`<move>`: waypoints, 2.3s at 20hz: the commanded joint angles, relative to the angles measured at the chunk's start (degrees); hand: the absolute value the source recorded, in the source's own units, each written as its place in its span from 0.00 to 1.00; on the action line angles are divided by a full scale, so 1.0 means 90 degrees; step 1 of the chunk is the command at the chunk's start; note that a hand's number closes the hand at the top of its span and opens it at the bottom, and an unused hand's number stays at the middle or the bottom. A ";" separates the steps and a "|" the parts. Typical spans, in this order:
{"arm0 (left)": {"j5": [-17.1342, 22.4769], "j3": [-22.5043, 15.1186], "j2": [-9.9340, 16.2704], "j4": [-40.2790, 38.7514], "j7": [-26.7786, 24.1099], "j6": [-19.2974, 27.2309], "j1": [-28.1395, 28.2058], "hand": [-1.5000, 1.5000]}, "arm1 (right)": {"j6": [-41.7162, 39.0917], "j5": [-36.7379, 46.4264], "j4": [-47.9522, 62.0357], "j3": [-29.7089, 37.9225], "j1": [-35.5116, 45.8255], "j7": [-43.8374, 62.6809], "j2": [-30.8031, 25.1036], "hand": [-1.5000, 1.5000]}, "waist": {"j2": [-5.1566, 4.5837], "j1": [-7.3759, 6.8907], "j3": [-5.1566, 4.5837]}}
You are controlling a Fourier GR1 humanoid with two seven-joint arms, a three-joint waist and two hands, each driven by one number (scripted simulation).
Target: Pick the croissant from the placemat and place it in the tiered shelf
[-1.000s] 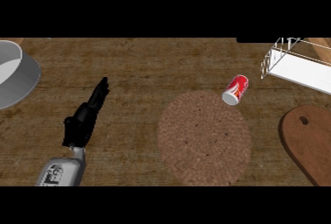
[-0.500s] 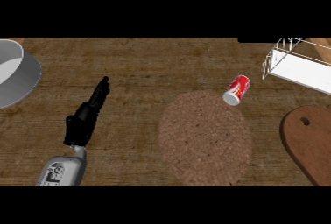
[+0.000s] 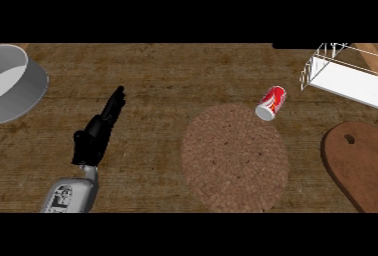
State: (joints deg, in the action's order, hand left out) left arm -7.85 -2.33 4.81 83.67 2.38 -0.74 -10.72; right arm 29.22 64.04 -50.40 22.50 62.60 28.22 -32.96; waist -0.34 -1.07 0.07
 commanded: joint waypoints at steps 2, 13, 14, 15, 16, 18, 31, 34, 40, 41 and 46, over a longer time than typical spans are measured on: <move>-0.0179 -0.0073 -0.0244 -0.0184 0.0027 0.0276 -0.0147 0.50 | 0.0480 -0.0823 0.0689 0.0435 -0.0045 -0.1065 -0.0341 1.00 | -0.0002 0.0030 -0.0004; -0.0045 0.0045 0.0003 -0.0303 -0.0173 -0.0089 -0.0065 0.50 | 0.0968 0.0659 0.1847 0.0018 0.0164 0.0779 -0.0762 0.00 | 0.0001 0.0018 -0.0013; -0.0093 -0.0023 -0.0020 -0.0020 -0.0025 -0.0035 0.0053 0.50 | 0.1132 0.0594 0.2145 0.0171 0.0141 0.0645 -0.0969 0.00 | -0.0010 -0.0033 -0.0008; -0.0216 -0.0047 -0.0219 -0.0409 0.0020 0.0180 -0.0259 0.50 | 0.0905 0.0801 0.1663 -0.0109 0.0140 0.1191 -0.0594 0.00 | 0.0024 0.0080 -0.0013; -0.0182 -0.0092 -0.0195 -0.0238 -0.0428 0.0123 0.0359 0.50 | 0.0836 0.0200 0.1606 0.0249 -0.0327 0.0338 -0.1058 0.00 | 0.0033 0.0092 -0.0008; -0.0084 -0.0027 -0.0044 0.0110 -0.0273 -0.0020 0.0436 0.50 | 0.1058 -0.0034 0.1559 0.0401 -0.0192 0.0415 -0.0960 0.00 | 0.0031 0.0043 -0.0006; -0.0289 -0.0043 -0.0202 -0.0400 -0.0293 0.0133 -0.0044 0.50 | 0.0576 -0.1373 0.0548 0.0448 -0.0066 0.0027 -0.0553 0.00 | 0.0037 0.0107 -0.0010; -0.0077 0.0093 -0.0064 -0.0048 -0.0245 -0.0020 0.0313 0.50 | 0.0505 -0.1429 0.0178 0.0559 0.0232 0.0414 -0.0842 0.00 | 0.0066 0.0100 -0.0012; -0.0156 0.0061 -0.0135 -0.0207 -0.0090 0.0050 0.0054 0.50 | 0.0905 -0.1997 -0.0590 0.1231 0.0172 0.0496 -0.1377 0.00 | 0.0075 0.0223 -0.0011; -0.0028 0.0210 -0.0001 0.0110 0.0174 -0.0003 0.0047 0.50 | 0.0739 -0.1945 -0.0581 0.1332 0.0192 0.0768 -0.1657 0.00 | 0.0086 0.0196 -0.0010; -0.0029 0.0267 0.0052 0.0116 0.0195 -0.0014 0.0059 0.50 | -0.0045 -0.2031 -0.1635 0.1669 -0.0717 0.1925 -0.1909 0.00 | 0.0109 0.0281 -0.0011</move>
State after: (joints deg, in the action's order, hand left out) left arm -8.79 -0.83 4.51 83.09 2.55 -0.55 -10.15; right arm 33.46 46.85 -60.20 34.72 59.93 39.16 -47.17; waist 0.46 1.06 -0.06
